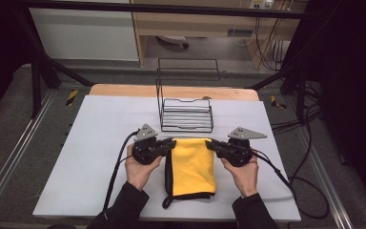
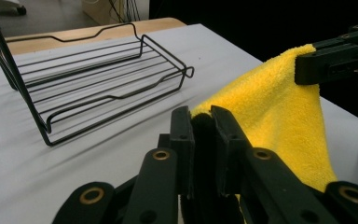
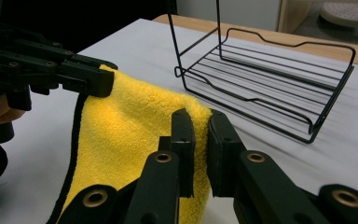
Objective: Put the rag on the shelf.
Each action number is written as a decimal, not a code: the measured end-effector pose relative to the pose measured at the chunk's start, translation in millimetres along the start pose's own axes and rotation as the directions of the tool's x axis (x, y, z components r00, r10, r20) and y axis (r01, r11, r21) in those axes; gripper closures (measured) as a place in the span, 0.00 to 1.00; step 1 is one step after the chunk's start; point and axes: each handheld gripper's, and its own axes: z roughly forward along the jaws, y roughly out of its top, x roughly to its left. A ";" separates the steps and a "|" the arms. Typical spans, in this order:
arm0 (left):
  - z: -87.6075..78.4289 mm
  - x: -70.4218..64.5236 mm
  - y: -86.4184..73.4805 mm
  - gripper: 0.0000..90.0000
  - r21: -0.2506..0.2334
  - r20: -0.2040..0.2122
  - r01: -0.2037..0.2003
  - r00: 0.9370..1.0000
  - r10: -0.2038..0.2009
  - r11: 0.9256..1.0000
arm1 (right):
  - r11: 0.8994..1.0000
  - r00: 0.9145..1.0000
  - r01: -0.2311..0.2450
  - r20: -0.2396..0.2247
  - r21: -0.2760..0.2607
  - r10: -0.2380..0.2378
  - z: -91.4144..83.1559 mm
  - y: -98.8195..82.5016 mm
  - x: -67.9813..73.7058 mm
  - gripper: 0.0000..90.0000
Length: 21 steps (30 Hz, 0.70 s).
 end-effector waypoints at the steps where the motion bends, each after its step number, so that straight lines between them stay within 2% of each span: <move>1: -1.4 -0.8 1.3 0.88 -0.008 -0.001 0.003 1.000 -0.003 1.000 | 1.000 1.000 0.004 0.000 -0.007 -0.004 -1.2 1.2 1.0 0.92; 13: -16.9 -11.0 18.8 0.88 -0.076 -0.006 -0.037 0.999 0.036 0.996 | 0.996 1.000 0.029 0.006 -0.085 -0.029 -17.4 14.7 10.5 0.92; 21: -25.2 -14.9 27.7 0.88 -0.133 -0.010 -0.052 0.999 0.051 0.990 | 0.989 0.998 0.060 0.018 -0.132 -0.058 -26.7 23.5 16.8 0.92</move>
